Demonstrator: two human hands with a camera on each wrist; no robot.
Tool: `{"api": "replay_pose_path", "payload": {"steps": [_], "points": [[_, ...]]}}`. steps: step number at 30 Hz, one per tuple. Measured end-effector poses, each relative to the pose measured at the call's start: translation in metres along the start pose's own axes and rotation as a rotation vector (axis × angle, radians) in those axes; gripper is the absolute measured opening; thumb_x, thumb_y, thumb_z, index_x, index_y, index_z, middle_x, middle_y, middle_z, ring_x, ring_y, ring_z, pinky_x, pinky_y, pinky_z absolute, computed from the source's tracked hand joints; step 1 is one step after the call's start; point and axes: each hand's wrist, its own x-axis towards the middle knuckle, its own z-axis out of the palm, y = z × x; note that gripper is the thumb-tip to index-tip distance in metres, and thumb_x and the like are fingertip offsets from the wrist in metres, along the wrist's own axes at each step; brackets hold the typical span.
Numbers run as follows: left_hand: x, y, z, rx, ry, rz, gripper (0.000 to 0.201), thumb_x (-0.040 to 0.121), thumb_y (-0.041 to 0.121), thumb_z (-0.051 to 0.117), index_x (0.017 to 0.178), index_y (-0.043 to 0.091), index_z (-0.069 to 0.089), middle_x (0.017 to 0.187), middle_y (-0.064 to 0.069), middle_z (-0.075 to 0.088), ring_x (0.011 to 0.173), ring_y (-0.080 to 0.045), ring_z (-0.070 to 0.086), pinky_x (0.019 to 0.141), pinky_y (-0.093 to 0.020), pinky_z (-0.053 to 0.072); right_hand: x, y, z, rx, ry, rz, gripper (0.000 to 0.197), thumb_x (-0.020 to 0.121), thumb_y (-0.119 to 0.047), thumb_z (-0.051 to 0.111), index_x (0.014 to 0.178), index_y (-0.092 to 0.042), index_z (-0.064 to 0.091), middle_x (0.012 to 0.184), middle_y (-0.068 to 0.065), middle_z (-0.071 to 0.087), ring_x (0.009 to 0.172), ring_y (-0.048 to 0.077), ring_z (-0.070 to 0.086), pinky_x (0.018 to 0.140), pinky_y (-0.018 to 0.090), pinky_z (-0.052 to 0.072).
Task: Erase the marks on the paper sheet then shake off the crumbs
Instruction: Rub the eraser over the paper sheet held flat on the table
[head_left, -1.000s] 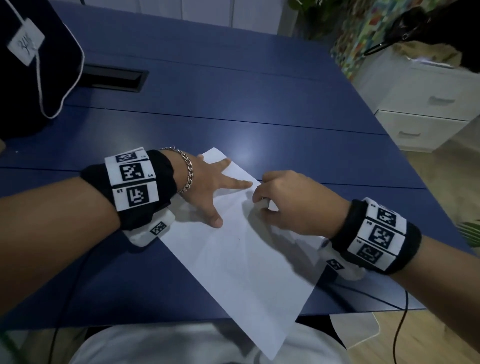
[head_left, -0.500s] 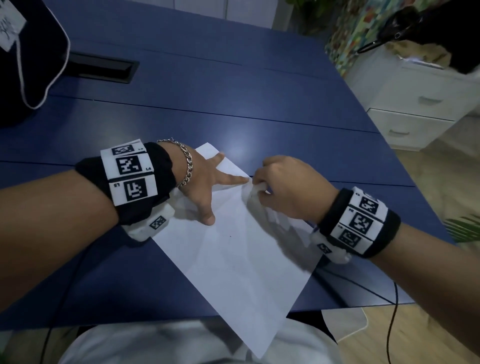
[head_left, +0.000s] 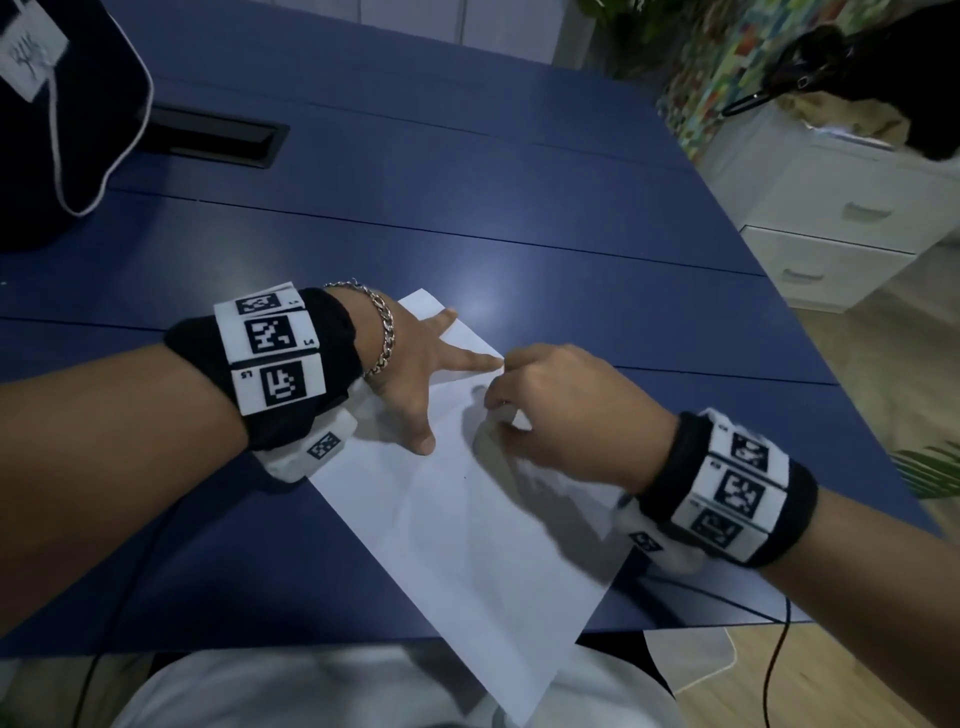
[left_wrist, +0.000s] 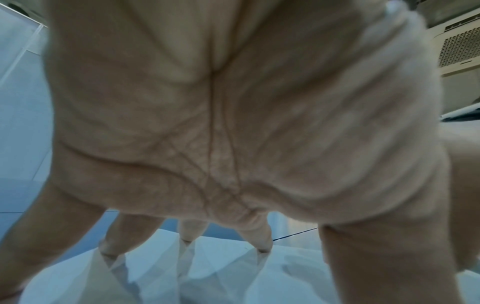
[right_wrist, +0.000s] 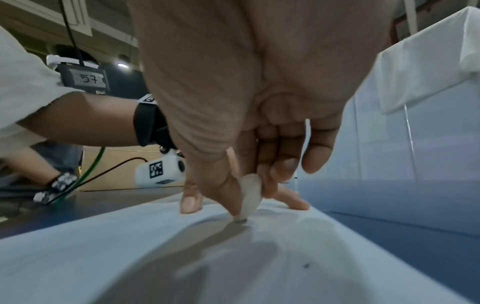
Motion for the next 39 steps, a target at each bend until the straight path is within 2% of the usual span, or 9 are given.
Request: {"api": "replay_pose_path", "payload": {"steps": [2,5,8,11,16,20,26,35,39], "points": [[0.0,0.001,0.001,-0.004,-0.002,-0.004,0.117,0.079,0.066,0.079,0.145,0.075,-0.017,0.168,0.006,-0.035,0.159,-0.042,0.015,0.117,-0.051,0.034,0.0,0.012,-0.008,0.074,0.046,0.067,0.014,0.087,-0.03,0.063,0.097,-0.026,0.072,0.09,-0.009,0.058,0.086,0.022,0.062,0.066,0.033,0.044],[0.0,-0.001,0.002,0.002,0.006,-0.002,0.119,0.079,0.067,0.078,0.147,0.073,-0.02,0.168,0.004,-0.036,0.158,-0.043,0.019,0.116,-0.051,0.035,-0.018,0.026,-0.017,0.185,0.129,0.14,0.016,0.088,-0.032,0.067,0.1,-0.031,0.076,0.086,-0.015,0.063,0.079,0.013,0.06,0.074,0.031,0.053],[-0.001,-0.001,0.003,-0.005,0.015,0.008,0.124,0.077,0.069,0.078,0.143,0.073,-0.026,0.169,0.0,-0.035,0.154,-0.046,0.028,0.115,-0.051,0.037,-0.052,0.005,-0.009,0.242,-0.058,0.053,0.017,0.09,-0.035,0.071,0.106,-0.035,0.075,0.093,-0.02,0.07,0.081,0.004,0.062,0.074,0.018,0.051],[-0.001,-0.001,0.002,-0.02,0.019,0.019,0.123,0.078,0.07,0.078,0.142,0.073,-0.027,0.169,-0.003,-0.035,0.153,-0.048,0.028,0.118,-0.053,0.036,-0.069,-0.01,0.013,0.167,-0.083,0.069,0.011,0.09,-0.035,0.065,0.099,-0.033,0.072,0.093,-0.015,0.067,0.085,0.008,0.062,0.075,0.034,0.056],[-0.008,0.0,0.014,0.008,0.059,-0.015,0.112,0.077,0.088,0.06,0.151,0.065,-0.021,0.172,-0.01,-0.025,0.152,-0.047,0.029,0.12,-0.055,0.032,-0.075,0.008,0.018,0.13,-0.016,0.151,0.009,0.093,-0.039,0.066,0.097,-0.033,0.071,0.095,-0.015,0.067,0.089,0.01,0.062,0.077,0.033,0.054],[-0.014,-0.005,0.046,0.135,0.157,-0.007,0.12,0.066,0.106,0.033,0.156,0.052,-0.025,0.172,-0.003,-0.025,0.159,-0.044,-0.006,0.124,-0.064,0.015,-0.072,0.027,0.017,0.156,-0.058,0.196,0.011,0.094,-0.041,0.067,0.098,-0.031,0.07,0.098,-0.016,0.072,0.087,0.009,0.063,0.079,0.037,0.059],[-0.008,-0.015,0.044,0.072,0.086,0.2,0.147,0.048,0.1,0.068,0.146,0.062,-0.035,0.163,0.016,-0.041,0.157,-0.034,-0.027,0.122,-0.073,-0.001,-0.039,0.03,-0.005,0.267,-0.033,0.122,0.023,0.093,-0.035,0.074,0.116,-0.03,0.076,0.099,-0.017,0.073,0.082,0.004,0.065,0.073,0.018,0.048],[0.001,-0.013,0.043,0.02,0.041,0.17,0.164,0.032,0.097,0.076,0.141,0.061,-0.041,0.155,0.023,-0.05,0.151,-0.035,-0.038,0.12,-0.076,-0.003,-0.005,0.016,0.011,0.175,0.056,0.139,0.016,0.088,-0.027,0.068,0.101,-0.021,0.077,0.092,-0.005,0.07,0.085,0.019,0.066,0.076,0.035,0.053],[0.004,-0.013,0.043,0.008,0.029,0.172,0.165,0.029,0.098,0.075,0.14,0.062,-0.042,0.154,0.024,-0.051,0.151,-0.035,-0.038,0.12,-0.077,-0.002,-0.013,-0.001,0.008,0.155,-0.019,-0.012,0.009,0.089,-0.025,0.068,0.085,-0.02,0.074,0.078,-0.003,0.064,0.074,0.018,0.061,0.069,0.037,0.052]]}}
